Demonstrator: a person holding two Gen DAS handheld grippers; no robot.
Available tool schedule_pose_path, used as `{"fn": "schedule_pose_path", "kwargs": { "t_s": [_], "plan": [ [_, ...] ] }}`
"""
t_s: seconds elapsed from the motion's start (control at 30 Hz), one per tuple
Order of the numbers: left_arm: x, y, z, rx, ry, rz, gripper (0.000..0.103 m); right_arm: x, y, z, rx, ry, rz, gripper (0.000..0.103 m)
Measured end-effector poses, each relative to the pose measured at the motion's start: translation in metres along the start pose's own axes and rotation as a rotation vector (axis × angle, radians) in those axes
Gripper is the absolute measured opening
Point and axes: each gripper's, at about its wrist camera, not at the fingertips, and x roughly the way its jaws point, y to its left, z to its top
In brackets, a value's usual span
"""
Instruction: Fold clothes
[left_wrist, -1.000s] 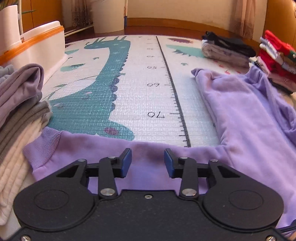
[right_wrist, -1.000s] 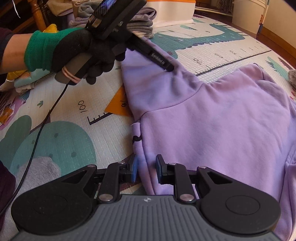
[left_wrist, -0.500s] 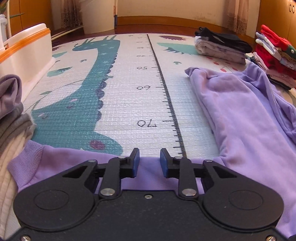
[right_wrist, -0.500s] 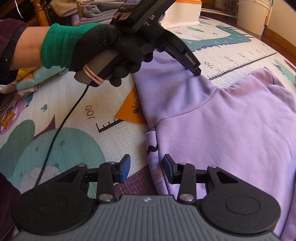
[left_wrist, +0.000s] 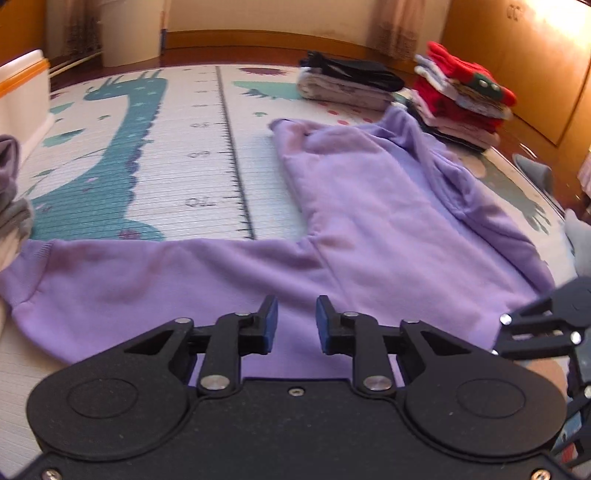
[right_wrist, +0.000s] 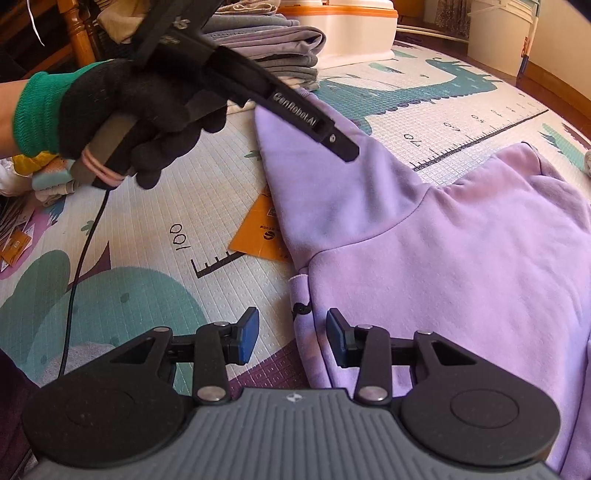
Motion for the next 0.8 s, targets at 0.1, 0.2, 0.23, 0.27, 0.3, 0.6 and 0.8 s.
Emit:
{"fn": "schedule_pose_path", "kwargs": {
  "t_s": [0.1, 0.2, 0.23, 0.27, 0.3, 0.6, 0.8],
  "plan": [
    [0.003, -0.024, -0.01, 0.109, 0.029, -0.063, 0.007, -0.001, -0.002, -0.004, 0.01, 0.01, 0.003, 0.041],
    [0.016, -0.041, -0.024, 0.269, 0.117, -0.03, 0.007, -0.002, -0.005, -0.007, 0.021, 0.022, 0.008, 0.041],
    [0.015, -0.042, -0.027, 0.293, 0.12, -0.038, 0.006, -0.002, -0.006, -0.009, 0.024, 0.026, 0.009, 0.041],
    [0.015, -0.039, -0.024, 0.264, 0.137, -0.053, 0.006, -0.002, -0.006, -0.01, 0.028, 0.03, 0.011, 0.041],
    [0.015, -0.036, -0.022, 0.243, 0.15, -0.063, 0.006, -0.002, -0.007, -0.011, 0.031, 0.034, 0.012, 0.042],
    [0.022, -0.021, -0.011, 0.122, 0.142, 0.03, 0.007, -0.004, -0.004, -0.017, 0.023, 0.026, 0.009, 0.048],
    [0.017, 0.033, 0.005, -0.05, 0.075, 0.214, 0.007, -0.009, -0.007, -0.015, 0.03, 0.019, 0.016, 0.05]
  ]
}}
